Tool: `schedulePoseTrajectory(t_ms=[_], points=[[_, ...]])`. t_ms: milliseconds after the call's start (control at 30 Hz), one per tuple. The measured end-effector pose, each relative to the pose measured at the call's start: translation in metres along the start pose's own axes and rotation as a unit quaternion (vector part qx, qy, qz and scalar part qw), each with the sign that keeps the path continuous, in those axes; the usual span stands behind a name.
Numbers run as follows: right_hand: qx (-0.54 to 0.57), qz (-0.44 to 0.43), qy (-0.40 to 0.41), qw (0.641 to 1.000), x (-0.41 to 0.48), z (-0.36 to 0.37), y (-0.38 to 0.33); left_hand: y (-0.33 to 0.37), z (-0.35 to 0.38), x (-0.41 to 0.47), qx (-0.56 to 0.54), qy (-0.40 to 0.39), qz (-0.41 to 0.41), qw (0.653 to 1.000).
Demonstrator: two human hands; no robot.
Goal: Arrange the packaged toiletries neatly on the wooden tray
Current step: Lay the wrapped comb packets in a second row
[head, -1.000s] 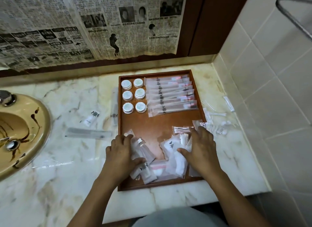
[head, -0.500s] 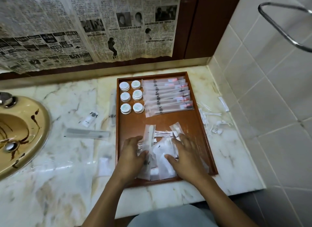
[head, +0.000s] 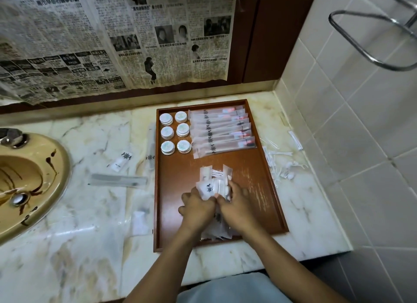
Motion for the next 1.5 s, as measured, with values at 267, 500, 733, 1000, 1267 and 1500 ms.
schedulePoseTrajectory(t_ms=[267,500,733,1000,1267,1500], points=[[0.250,-0.032,-0.062,0.966,-0.015,-0.014,-0.003,0.032,0.023,0.000,-0.151,-0.071,0.094,0.981],[0.366,-0.074,-0.033,0.927,-0.015,-0.054,0.018,0.066,0.061,-0.004,-0.158,-0.132,0.149,0.967],[0.427,-0.094,0.031,0.899,-0.009,-0.126,0.026,0.119,0.094,0.019,-0.165,-0.168,0.151,0.960],[0.349,-0.095,0.134,0.922,0.020,-0.213,0.020,0.175,0.120,0.054,-0.202,-0.227,0.160,0.939],[0.150,-0.114,0.188,0.964,0.004,-0.230,0.028,0.173,0.096,0.064,-0.076,-0.157,0.216,0.961],[0.135,-0.096,0.256,0.952,-0.015,-0.191,0.074,0.113,0.036,0.064,0.163,0.043,0.263,0.950]])
Point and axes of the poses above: each hand's wrist, its own x-axis towards the middle knuckle, its own z-axis out of the palm, y = z × x, the point moved 3 cm from there along x, towards the middle knuckle, and after that the axes turned 14 degrees about -y, right-handed, at the moved point
